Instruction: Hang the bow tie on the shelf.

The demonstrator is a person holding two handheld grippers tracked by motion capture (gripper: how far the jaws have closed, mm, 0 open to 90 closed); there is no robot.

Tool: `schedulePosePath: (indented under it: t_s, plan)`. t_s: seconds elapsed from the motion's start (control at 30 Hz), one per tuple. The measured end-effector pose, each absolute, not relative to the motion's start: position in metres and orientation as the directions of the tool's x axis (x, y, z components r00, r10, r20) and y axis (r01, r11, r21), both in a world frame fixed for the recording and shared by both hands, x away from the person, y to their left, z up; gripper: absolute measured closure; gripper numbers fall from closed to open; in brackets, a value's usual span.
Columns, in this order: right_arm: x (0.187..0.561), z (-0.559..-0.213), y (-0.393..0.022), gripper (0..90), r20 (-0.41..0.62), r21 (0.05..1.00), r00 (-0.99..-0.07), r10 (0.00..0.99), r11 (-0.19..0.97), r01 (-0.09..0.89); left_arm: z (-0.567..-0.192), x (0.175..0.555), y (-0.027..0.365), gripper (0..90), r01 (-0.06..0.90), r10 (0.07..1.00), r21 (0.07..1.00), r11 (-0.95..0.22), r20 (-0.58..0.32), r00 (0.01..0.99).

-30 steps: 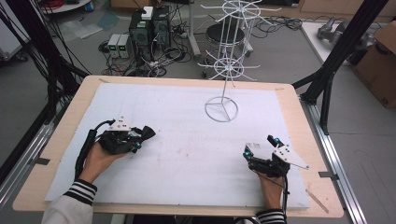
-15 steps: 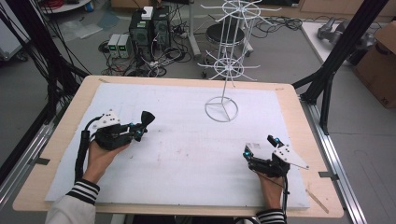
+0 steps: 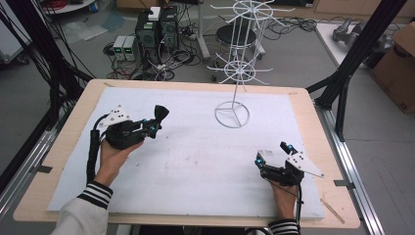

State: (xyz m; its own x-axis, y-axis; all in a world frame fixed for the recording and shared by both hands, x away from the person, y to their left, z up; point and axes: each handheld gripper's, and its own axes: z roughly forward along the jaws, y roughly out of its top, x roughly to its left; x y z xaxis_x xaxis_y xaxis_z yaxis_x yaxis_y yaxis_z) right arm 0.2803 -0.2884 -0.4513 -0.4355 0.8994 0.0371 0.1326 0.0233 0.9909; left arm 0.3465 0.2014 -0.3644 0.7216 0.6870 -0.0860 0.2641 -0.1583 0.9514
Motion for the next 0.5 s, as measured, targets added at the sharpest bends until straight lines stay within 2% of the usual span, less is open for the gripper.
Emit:
schedulePosePath:
  t_s: [0.5]
  plan:
    - [0.28,-0.451,-0.288,0.7,0.036,0.99,-0.437,0.899,0.027,0.136,-0.328,0.371,0.149,76.5,0.194,0.654,0.965,-0.174,-0.034,0.755]
